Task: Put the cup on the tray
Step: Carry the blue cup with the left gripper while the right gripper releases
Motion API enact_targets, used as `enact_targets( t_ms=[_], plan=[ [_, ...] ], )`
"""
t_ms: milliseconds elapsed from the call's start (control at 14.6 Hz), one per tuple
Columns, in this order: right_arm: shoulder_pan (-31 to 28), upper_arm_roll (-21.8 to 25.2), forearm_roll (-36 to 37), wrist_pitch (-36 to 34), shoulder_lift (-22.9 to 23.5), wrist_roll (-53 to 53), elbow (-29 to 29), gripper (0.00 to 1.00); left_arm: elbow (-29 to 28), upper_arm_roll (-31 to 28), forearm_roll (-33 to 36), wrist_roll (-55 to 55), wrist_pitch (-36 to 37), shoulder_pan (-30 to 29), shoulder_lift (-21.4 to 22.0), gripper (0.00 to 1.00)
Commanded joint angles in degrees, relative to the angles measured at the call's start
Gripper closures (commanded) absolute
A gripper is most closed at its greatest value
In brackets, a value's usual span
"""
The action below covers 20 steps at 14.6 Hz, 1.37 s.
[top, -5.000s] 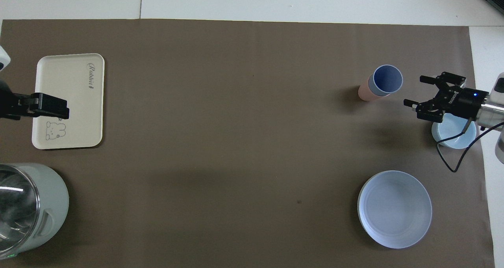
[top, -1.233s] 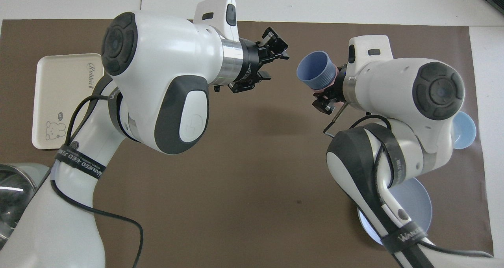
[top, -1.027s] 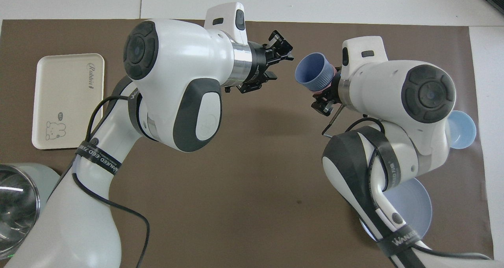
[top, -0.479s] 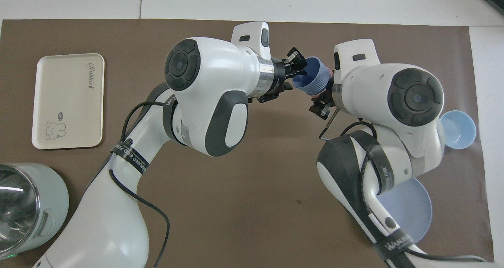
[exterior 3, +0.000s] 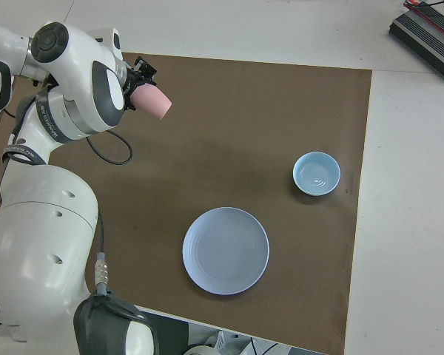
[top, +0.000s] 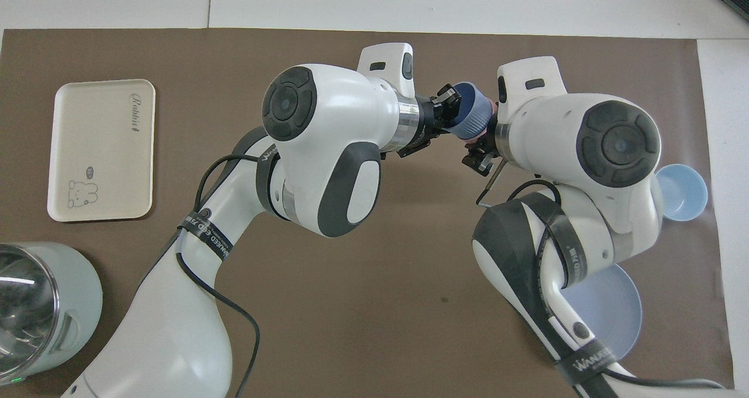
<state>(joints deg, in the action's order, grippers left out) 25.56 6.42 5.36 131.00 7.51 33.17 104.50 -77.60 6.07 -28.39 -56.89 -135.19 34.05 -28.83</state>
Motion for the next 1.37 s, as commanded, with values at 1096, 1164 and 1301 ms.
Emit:
enact_targets(
  t_ms=[1096, 1164, 1301],
  plan=[
    [-7.08, -0.09, -14.71, 8.81, 0.40, 7.57, 1.14, 1.00, 3.35, -0.71, 23.47, 23.43, 18.48, -26.38, 6.41, 1.00],
    [-9.19, -0.09, -20.68, 9.70, 0.49, 12.49, 1.41, 1.00, 0.63, -0.71, 23.38, 28.62, 16.73, -29.10, 7.29, 1.00],
    [-13.32, -0.09, -35.17, 9.80, 0.75, 24.25, 1.76, 1.00, -9.44, -0.71, 23.38, 40.39, 9.64, -34.90, 11.23, 1.00]
  ],
)
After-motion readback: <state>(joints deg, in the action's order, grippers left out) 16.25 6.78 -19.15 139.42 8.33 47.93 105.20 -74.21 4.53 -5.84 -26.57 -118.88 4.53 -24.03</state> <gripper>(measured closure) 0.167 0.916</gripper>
